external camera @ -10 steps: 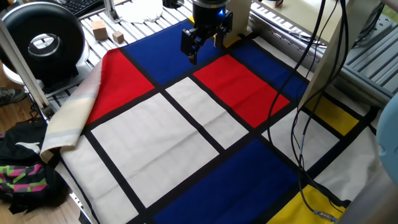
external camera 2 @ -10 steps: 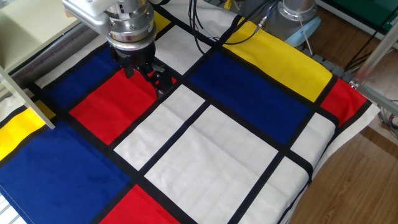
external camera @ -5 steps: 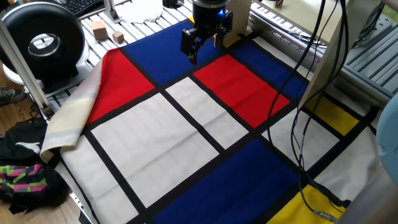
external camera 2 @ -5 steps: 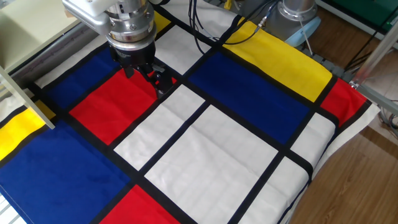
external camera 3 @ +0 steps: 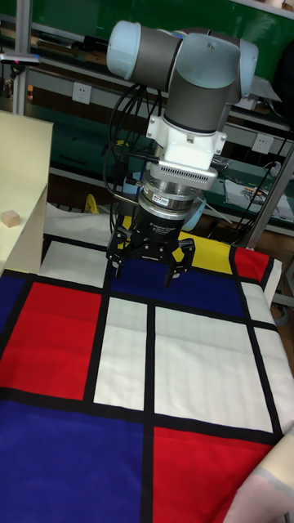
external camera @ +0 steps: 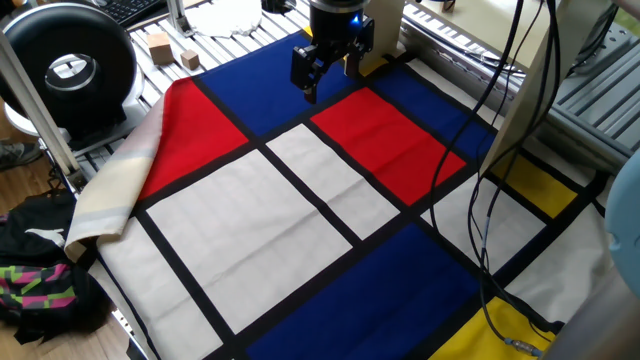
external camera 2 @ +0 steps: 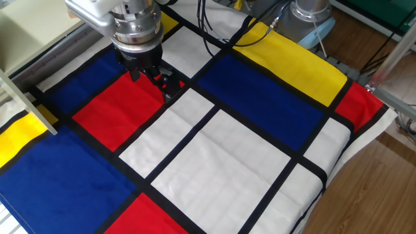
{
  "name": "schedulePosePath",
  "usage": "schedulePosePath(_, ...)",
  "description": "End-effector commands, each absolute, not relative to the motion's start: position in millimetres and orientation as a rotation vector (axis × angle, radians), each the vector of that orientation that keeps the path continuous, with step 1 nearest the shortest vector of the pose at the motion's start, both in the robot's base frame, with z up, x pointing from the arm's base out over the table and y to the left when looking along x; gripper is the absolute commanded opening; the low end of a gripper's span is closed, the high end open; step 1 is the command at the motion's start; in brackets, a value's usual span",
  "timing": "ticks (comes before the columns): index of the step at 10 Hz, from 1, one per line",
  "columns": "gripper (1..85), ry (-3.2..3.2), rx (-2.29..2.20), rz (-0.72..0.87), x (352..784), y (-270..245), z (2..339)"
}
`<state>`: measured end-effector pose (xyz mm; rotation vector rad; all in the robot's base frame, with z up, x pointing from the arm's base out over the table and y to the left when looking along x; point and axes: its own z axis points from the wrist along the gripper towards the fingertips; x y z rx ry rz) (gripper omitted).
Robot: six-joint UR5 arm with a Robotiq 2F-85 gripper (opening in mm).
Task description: Take the object down from the shelf
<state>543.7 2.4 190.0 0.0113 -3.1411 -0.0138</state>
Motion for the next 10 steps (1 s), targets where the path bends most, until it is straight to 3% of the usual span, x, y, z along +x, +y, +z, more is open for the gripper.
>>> schedulePosePath(1,1.3,-3.060,-0.595,-0.126,542.4,25.5,190.1)
schedulePosePath(10,1.3,-3.062,-0.595,-0.121,543.5,25.8,189.3)
